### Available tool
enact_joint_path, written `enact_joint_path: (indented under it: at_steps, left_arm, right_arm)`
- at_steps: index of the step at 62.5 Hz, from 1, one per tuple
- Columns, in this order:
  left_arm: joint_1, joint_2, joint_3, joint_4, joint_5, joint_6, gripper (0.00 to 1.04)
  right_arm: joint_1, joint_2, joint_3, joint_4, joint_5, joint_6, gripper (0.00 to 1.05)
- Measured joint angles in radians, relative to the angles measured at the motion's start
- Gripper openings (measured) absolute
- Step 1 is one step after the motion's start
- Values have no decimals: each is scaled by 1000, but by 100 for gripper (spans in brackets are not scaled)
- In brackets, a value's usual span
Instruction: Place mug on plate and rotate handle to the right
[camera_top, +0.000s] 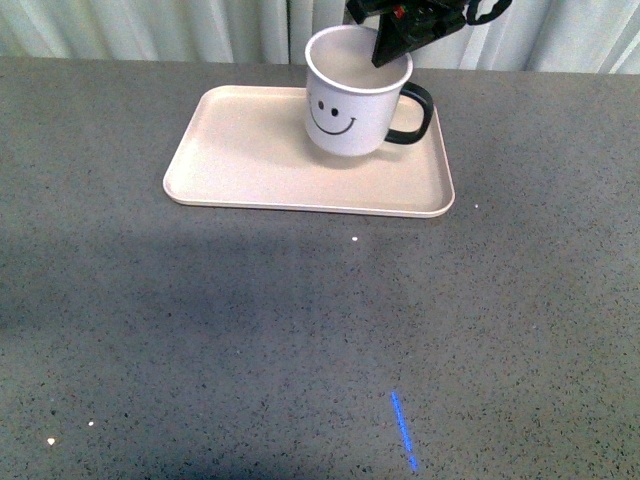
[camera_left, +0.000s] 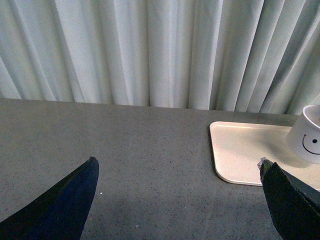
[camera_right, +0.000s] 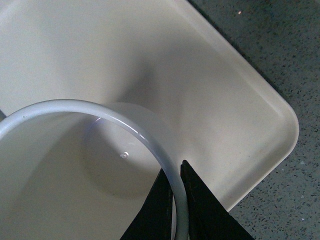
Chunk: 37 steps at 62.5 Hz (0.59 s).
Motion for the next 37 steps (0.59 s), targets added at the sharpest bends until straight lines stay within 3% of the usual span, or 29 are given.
enact_joint_path:
  at_steps: [37]
  left_arm:
    - [0, 0, 0, 0, 0, 0, 95]
  right_arm:
    - [-4, 90, 134, -117, -66, -171, 2]
